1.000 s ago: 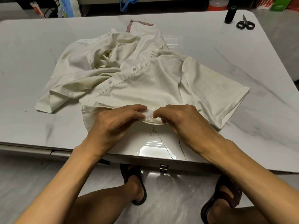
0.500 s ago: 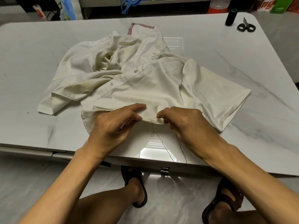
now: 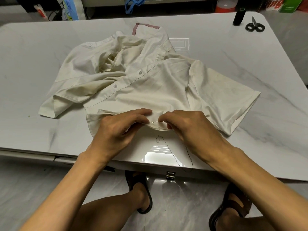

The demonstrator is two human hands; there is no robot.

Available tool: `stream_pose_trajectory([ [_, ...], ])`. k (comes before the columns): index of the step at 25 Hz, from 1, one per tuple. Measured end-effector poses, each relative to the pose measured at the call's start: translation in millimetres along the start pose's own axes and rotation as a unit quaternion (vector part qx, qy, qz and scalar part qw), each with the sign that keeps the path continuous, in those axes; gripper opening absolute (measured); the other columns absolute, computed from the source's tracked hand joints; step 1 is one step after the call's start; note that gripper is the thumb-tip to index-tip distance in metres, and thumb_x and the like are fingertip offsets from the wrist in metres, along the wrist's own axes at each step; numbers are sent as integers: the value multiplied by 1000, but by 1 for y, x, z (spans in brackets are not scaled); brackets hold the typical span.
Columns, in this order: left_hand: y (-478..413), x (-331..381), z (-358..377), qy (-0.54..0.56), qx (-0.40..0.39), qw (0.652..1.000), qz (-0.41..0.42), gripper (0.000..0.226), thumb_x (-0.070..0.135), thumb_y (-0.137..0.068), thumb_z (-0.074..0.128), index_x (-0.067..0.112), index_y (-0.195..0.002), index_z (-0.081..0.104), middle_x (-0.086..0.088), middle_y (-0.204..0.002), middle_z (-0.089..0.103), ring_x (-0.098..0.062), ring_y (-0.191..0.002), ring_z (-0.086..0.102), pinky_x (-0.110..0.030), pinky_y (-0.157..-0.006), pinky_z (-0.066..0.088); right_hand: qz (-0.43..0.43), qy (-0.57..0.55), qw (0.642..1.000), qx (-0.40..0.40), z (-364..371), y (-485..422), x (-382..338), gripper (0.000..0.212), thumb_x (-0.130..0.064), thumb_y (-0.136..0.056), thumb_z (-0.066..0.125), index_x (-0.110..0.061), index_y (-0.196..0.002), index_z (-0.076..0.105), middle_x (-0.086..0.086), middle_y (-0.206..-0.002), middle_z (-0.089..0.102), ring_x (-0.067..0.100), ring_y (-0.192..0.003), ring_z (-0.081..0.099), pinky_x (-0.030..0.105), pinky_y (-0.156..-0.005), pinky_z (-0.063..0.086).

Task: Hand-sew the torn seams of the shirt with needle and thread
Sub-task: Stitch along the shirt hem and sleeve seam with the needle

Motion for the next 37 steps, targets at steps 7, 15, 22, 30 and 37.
stream_pose_trajectory([
  [7, 0, 0, 1, 3, -3, 1000, -1, 10, -4, -83, 76, 1, -92, 75, -1, -114, 72, -8, -104, 69, -16, -88, 53, 5, 4, 1000, -18, 2, -1, 0, 39, 9, -79, 62, -18, -107, 66, 1, -78, 63, 27, -68, 61, 41, -55, 50],
  [15, 1, -1, 2, 5, -9, 1000, 11, 9, -3, -85, 75, 1, -93, 75, -3, -115, 71, -8, -106, 68, -16, -89, 53, 9, 8, 1000, -21, 2, -3, -2, 38, 9, -79, 64, -17, -106, 68, 0, -78, 64, 25, -67, 62, 37, -54, 50],
  [22, 0, -1, 8, 26, -22, 999, 18, 9, 6, -88, 72, 1, -95, 76, -2, -101, 76, -7, -96, 70, -20, -81, 57, -28, 22, 999, -8, -5, -6, -11, 37, 2, -76, 46, -16, -97, 71, 1, -75, 67, 26, -63, 63, 32, -48, 46],
  [30, -6, -5, 13, 102, -31, 992, -60, 12, 14, -87, 73, 3, -89, 76, 4, -78, 75, 3, -74, 69, -13, -65, 52, -33, 10, 998, -43, 3, -8, -18, 30, -8, -78, 41, -18, -90, 66, -8, -68, 56, 14, -58, 42, 27, -49, 32],
  [37, -8, -8, 12, 135, -31, 986, -95, 6, 3, -85, 74, -2, -88, 75, 3, -76, 74, 3, -74, 70, -7, -70, 48, 73, -142, 986, -47, 4, -8, 0, 17, -5, -95, 51, -19, -104, 58, -8, -77, 62, 8, -71, 53, 23, -65, 42],
])
Point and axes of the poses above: each hand's wrist, its own y-axis away from the middle knuckle, its own z-axis out of the palm, x = y × z, the point moved 9 cm from there along -y, towards the middle knuckle
